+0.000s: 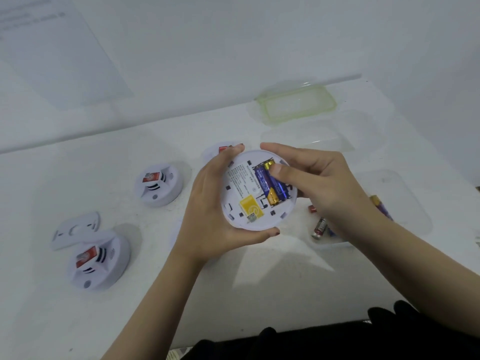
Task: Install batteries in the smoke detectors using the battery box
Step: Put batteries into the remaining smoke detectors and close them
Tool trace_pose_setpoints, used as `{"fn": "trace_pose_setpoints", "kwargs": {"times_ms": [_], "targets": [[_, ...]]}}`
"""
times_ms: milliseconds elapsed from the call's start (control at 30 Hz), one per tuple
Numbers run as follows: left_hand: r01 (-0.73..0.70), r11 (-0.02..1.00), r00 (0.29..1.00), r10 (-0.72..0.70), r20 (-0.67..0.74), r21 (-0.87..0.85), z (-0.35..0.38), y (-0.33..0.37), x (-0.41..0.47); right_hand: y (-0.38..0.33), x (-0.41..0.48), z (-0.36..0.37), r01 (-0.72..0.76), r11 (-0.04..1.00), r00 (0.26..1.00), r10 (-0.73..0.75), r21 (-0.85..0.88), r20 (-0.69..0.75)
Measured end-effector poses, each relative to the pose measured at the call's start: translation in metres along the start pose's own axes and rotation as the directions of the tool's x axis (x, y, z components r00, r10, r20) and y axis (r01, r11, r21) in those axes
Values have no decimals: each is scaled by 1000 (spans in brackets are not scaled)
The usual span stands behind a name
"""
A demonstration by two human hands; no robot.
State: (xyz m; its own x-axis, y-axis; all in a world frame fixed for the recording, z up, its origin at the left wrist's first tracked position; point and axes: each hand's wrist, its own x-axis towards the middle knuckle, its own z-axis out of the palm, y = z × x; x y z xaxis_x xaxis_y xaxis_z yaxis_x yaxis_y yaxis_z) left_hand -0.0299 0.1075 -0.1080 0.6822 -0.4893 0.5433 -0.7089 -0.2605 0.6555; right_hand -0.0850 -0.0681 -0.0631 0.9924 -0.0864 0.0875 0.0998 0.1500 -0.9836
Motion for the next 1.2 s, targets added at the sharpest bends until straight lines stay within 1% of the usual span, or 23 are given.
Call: {"fn": "trace_pose_setpoints", "kwargs": {"times_ms": [100, 167, 300, 400, 467, 567, 633, 667, 733, 767, 800, 833, 867, 933, 1000, 1033, 1100, 1200], "targets": [[45, 999, 999, -45, -15, 6, -29, -7, -12, 6, 3, 28, -12, 1000, 1000, 12, -7, 1], [79, 997, 995, -79, -55, -6, -50, -12, -23, 10, 6, 51, -25, 1000, 999, 25, -6, -23], [126, 992, 985, -128, -119, -30, -91, -23, -49, 18, 10, 108, -47, 997, 997, 50, 60, -51], [176, 984, 974, -180, -140, -37, -125, -32, -72, 26, 11, 155, -109, 987, 994, 111, 119, -12], [214, 976, 965, -217, -148, -36, -151, -38, -89, 33, 11, 186, -139, 985, 990, 136, 104, 33], [275, 961, 942, -277, -191, -37, -188, -45, -114, 42, 15, 228, -164, 986, 981, 159, 39, 109], [307, 951, 925, -309, -222, -45, -209, -51, -132, 48, 20, 254, -170, 985, 970, 175, -38, 167], [318, 947, 917, -320, -238, -49, -218, -55, -141, 52, 25, 266, -158, 982, 967, 176, -105, 183], [333, 942, 902, -334, -275, -51, -236, -63, -158, 63, 36, 286, -82, 942, 972, 147, -324, 182], [344, 937, 893, -344, -291, -56, -245, -67, -166, 69, 43, 294, -24, 891, 976, 119, -453, 184], [352, 934, 885, -353, -303, -60, -254, -71, -172, 73, 50, 301, 42, 816, 975, 93, -576, 203], [359, 931, 879, -360, -313, -62, -262, -75, -178, 76, 58, 307, 108, 720, 967, 84, -685, 241], [365, 929, 874, -366, -320, -64, -271, -80, -183, 79, 66, 314, 174, 608, 951, 102, -775, 293], [381, 922, 862, -384, -332, -77, -286, -90, -191, 83, 81, 326, 271, 390, 897, 228, -880, 378], [397, 912, 847, -407, -341, -102, -297, -100, -198, 88, 92, 340, 329, 205, 841, 380, -922, 385], [401, 909, 843, -414, -343, -113, -302, -104, -200, 92, 97, 347, 358, 125, 822, 428, -925, 376], [401, 908, 843, -418, -338, -124, -309, -111, -204, 102, 104, 358, 420, 10, 806, 457, -908, 377], [405, 903, 850, -429, -306, -140, -315, -118, -206, 107, 112, 364, 473, -94, 815, 424, -876, 395]]}}
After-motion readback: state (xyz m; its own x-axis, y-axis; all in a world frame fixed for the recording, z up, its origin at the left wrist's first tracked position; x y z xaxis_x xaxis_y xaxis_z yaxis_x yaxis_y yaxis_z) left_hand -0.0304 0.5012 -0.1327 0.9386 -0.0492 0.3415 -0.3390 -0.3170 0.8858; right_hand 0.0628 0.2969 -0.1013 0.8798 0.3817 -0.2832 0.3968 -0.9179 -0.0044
